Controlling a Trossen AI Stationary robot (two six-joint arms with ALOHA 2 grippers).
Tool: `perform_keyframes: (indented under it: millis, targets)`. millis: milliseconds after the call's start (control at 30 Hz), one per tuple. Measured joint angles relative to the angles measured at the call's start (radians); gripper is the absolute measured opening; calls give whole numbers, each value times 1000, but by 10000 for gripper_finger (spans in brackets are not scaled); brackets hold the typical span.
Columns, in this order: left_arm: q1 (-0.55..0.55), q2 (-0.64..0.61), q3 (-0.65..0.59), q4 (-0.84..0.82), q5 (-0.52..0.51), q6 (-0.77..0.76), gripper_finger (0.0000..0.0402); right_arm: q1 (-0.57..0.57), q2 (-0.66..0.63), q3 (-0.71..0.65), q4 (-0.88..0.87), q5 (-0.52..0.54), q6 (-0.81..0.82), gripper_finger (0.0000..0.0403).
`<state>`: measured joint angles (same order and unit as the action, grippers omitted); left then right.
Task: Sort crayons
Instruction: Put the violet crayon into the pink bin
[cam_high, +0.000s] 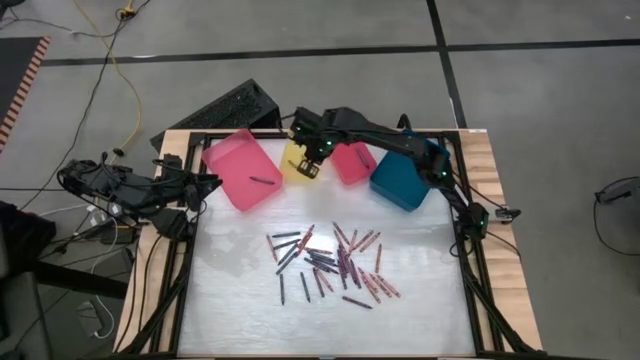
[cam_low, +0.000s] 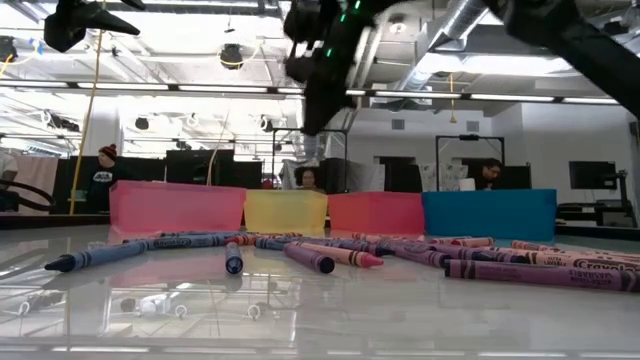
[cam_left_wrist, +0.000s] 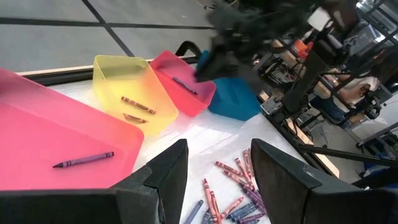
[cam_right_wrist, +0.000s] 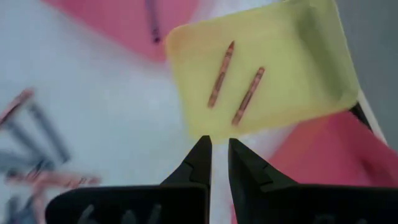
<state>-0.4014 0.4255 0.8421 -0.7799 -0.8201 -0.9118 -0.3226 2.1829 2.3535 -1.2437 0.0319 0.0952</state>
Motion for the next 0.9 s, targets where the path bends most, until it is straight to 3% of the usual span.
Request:
perform_keyframes:
  millis: [167,400,900]
  targets:
    - [0,0,0,0,1,-6,165,67,-89,0,-136,-1,18,49]
    - [0,0,0,0,1,-22,165,229,-183,0,-312,34,225,49]
    - [0,0,0,0,10,-106,165,648,-234,-25,-327,76,786,49]
